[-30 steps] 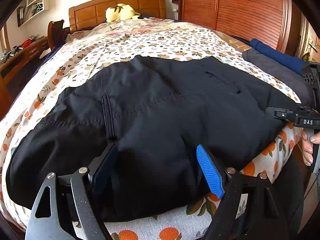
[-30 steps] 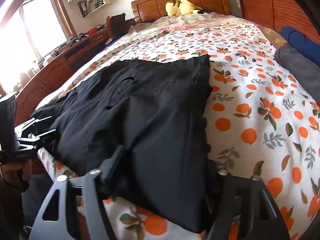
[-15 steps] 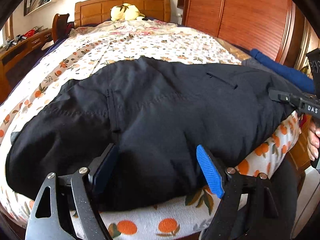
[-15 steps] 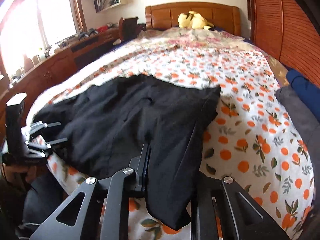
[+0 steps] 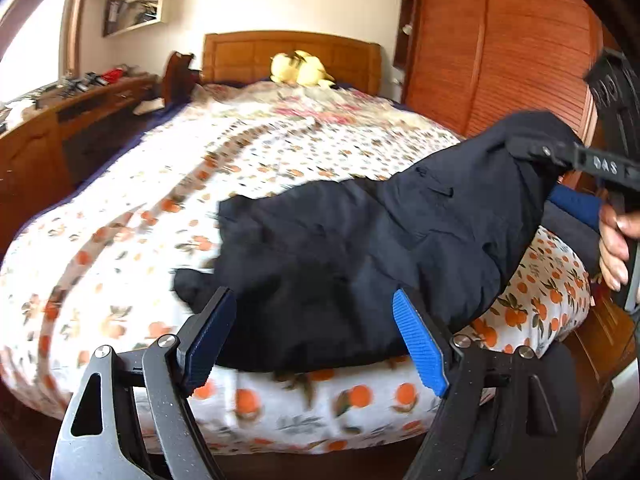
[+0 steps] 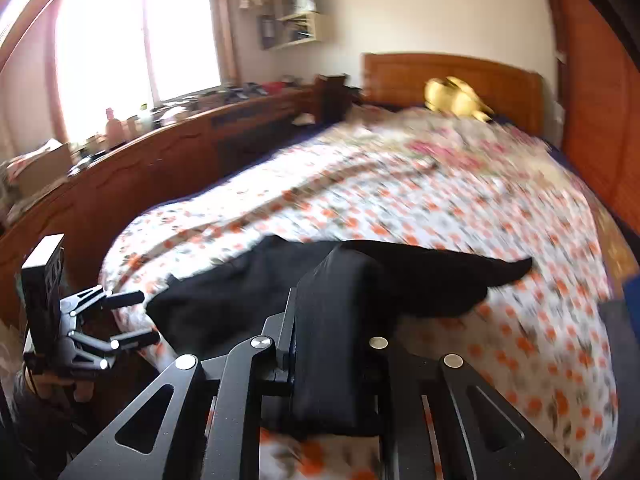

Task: Fold large clothes

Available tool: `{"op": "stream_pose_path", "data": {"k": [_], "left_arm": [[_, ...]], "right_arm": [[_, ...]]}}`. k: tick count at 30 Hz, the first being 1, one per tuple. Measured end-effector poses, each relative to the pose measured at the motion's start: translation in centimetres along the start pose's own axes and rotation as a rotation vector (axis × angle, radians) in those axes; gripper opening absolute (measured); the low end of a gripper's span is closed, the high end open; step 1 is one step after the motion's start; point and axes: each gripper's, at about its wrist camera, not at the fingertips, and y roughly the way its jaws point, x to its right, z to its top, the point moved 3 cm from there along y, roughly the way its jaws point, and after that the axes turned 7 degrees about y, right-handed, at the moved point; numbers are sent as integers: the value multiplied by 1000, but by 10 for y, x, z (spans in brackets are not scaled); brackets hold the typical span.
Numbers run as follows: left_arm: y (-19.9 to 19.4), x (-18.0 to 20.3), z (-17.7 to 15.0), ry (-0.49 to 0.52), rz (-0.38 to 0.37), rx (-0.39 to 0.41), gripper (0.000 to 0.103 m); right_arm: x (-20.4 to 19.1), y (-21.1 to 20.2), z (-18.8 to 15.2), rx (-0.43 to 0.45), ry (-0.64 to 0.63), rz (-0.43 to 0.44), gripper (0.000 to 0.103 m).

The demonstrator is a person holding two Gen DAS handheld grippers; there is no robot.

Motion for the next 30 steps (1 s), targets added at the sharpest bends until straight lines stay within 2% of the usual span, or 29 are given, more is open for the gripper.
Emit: {"op": "stream_pose_path", "data": {"k": [3,8,13,16,18,19,22,26,30], "left_arm": [[-20,-22,-4,-18,41,20,81],[-43,-52,-14,-56,107,36,81],[-48,-70,-25,-83,149,21,81],[-48,-77,-33,-94,157,9,81],[-45,-79,-36,-103,154,4,81],[-43,-79,-37,-108,149,4,81],[-39,-78,-39,-116,131,4,81],[-31,-66,-33,-106,108,13,81],[-23,-53,-23,-88,93,27,81]], "right_arm": [[-42,19,17,3,-63,50,16],[-104,65,21,-31,-129,148,15],[-124,120,3,-122,-101,175,16],[-116,145,13,-176,-27,193,26],[-109,142,20,-177,3,197,36],[-106,135,23,-161,15,205,42],[-99,107,29,-101,20,208,53],[-67,72,21,-32,17,173,53],[-42,57,2,1,-15,80,53]]}}
